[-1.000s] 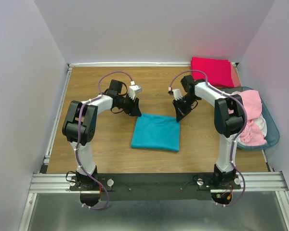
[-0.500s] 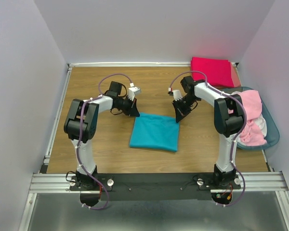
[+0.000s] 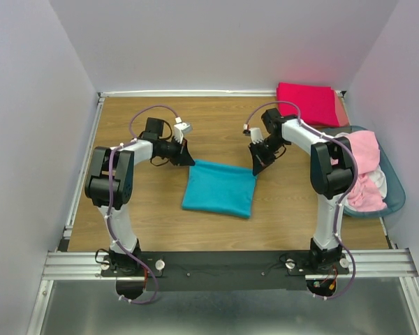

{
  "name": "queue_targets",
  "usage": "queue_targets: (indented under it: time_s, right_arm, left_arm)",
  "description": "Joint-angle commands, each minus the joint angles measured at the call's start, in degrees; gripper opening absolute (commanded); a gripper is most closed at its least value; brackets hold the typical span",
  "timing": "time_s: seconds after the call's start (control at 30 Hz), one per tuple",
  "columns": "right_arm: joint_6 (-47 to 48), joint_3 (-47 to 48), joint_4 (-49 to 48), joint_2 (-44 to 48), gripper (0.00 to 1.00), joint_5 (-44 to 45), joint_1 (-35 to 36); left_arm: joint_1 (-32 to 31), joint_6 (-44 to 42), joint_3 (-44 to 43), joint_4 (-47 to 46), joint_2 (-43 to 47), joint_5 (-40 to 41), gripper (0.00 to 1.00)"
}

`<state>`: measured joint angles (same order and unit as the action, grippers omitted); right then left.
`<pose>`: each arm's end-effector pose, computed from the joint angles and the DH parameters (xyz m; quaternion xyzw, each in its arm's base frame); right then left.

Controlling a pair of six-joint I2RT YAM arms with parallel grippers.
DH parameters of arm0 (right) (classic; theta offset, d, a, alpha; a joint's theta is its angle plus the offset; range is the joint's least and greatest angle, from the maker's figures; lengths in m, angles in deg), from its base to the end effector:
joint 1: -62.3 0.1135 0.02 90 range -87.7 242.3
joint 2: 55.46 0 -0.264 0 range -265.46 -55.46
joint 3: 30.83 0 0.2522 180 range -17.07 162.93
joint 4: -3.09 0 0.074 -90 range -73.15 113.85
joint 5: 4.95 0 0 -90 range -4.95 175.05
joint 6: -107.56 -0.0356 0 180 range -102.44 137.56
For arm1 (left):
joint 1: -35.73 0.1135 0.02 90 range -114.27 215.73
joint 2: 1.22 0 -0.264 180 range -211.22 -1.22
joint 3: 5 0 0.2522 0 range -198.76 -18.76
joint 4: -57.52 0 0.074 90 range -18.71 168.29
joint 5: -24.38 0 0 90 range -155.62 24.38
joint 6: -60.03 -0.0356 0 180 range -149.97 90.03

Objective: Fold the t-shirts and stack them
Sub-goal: Smooth out wrinkles on the folded tshirt

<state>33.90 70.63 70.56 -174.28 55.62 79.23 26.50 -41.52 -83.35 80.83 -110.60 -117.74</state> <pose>0.3751 0.1325 0.1650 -0.2876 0.9225 0.2540 0.0423 0.3702 -0.0886 0.1547 0.2865 0.8169 -0.4126 0.2835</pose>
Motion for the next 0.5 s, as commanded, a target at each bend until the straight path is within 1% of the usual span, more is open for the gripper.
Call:
queue_targets:
  time_s: [0.0,0.1,0.13,0.17,0.2,0.23,0.27,0.3,0.33,0.37,0.4,0.43,0.47]
  right_arm:
    - [-1.0,6.2,-0.5,-4.2,0.01,0.4,-0.3]
    - [-1.5,9.5,-0.7,-6.6,0.04,1.3,-0.4]
    - [-1.8,11.7,-0.8,-7.6,0.09,1.6,-0.3]
    - [-2.1,12.7,-0.8,-8.0,0.15,2.8,-0.3]
    - [-2.5,13.8,-1.0,-8.3,0.25,3.6,-0.3]
    - [-3.2,15.7,-0.9,-8.6,0.29,4.3,-0.3]
    - [-3.5,16.6,-0.8,-8.5,0.34,5.3,-0.3]
    - [-3.9,17.2,-0.9,-8.2,0.48,5.8,-0.4]
    - [-4.6,17.7,-1.1,-7.7,0.54,6.3,-0.4]
    - [-5.0,18.4,-1.2,-7.1,0.62,6.6,-0.5]
    - [-5.6,19.0,-1.6,-5.6,0.95,6.6,-0.8]
    - [-7.4,19.2,-2.3,-4.7,0.98,5.9,-0.9]
    - [-8.4,19.4,-2.8,-2.9,1.00,2.9,-1.2]
  left_arm:
    - [0.7,-0.2,-1.8,-2.0,-2.3,0.5,0.00]
    - [0.7,0.5,-2.9,-2.4,-3.6,1.5,0.00]
    - [0.9,0.7,-3.5,-2.4,-4.0,1.5,0.02]
    - [0.9,0.7,-3.9,-2.4,-4.0,2.0,0.09]
    - [1.0,0.8,-4.6,-2.2,-3.9,2.7,0.19]
    - [1.3,1.0,-4.8,-2.3,-3.4,3.2,0.33]
    - [1.7,1.1,-5.2,-2.3,-2.9,3.3,0.37]
    - [2.1,1.2,-5.8,-2.2,-2.4,3.3,0.41]
    - [2.6,1.8,-6.2,-2.2,-1.7,3.2,0.47]
    - [3.4,2.4,-6.3,-2.2,-0.1,2.6,0.50]
    - [3.7,3.4,-6.6,-2.1,0.8,0.3,0.54]
    - [4.0,6.7,-6.8,-1.7,2.2,-1.4,0.60]
    - [3.8,8.7,-6.7,-1.6,3.1,-6.0,0.67]
